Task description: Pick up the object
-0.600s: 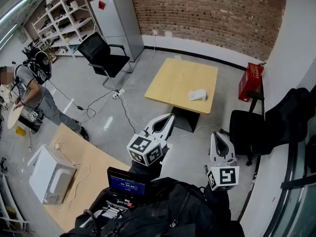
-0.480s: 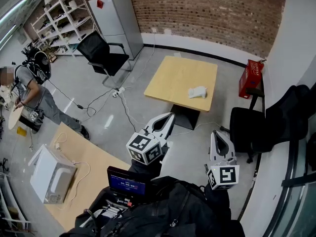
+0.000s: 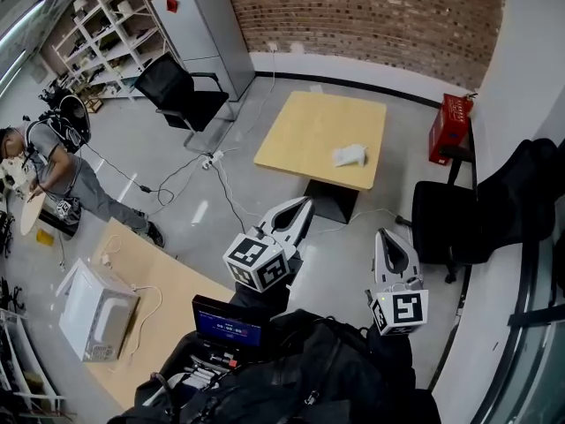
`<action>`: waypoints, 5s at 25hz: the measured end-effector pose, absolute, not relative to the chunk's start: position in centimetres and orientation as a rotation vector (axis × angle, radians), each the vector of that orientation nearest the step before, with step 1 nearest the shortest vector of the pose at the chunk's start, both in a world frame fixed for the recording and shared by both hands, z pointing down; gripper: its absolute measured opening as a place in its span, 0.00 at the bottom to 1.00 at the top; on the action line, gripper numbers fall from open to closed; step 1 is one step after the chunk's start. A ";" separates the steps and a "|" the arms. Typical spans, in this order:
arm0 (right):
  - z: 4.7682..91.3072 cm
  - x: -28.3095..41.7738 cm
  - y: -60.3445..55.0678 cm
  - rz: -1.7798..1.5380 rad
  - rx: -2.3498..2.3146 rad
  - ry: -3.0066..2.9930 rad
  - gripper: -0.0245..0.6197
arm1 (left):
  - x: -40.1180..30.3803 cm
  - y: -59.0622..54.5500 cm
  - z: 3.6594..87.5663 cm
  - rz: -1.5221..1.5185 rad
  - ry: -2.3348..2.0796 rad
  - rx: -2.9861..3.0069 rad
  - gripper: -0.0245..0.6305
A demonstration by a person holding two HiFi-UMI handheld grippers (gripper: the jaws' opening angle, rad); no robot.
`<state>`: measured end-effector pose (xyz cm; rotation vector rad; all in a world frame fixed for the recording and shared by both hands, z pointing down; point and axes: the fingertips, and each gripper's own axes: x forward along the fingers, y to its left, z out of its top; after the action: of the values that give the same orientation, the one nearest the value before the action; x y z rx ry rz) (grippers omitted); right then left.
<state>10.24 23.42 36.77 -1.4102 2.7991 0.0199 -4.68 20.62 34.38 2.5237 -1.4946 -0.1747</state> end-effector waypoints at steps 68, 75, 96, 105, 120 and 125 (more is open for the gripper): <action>48.3 2.6 -14.5 -0.383 -1.683 2.974 0.05 | -5.3 -19.0 68.8 0.925 -0.858 2.513 0.04; 49.5 4.7 -16.6 -0.445 -1.601 2.991 0.05 | -4.3 -20.4 71.8 1.137 -0.804 2.515 0.04; 53.0 10.8 -20.2 -0.659 -1.704 2.921 0.05 | -2.4 -24.7 80.5 1.456 -0.487 2.491 0.45; 53.7 11.6 -20.6 -0.711 -1.715 2.905 0.05 | -1.1 -25.6 82.4 1.524 -0.407 2.516 0.56; 54.8 13.4 -19.5 -0.768 -1.777 2.867 0.05 | -0.3 -26.2 85.0 1.577 -0.317 2.493 0.60; 54.6 13.0 -19.5 -0.757 -1.761 2.873 0.05 | -0.3 -26.3 84.5 1.522 -0.365 2.497 0.60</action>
<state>12.99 -19.54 54.56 -1.7607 2.8728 -0.7570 -0.34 -26.28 84.47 2.4973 -0.3648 1.5221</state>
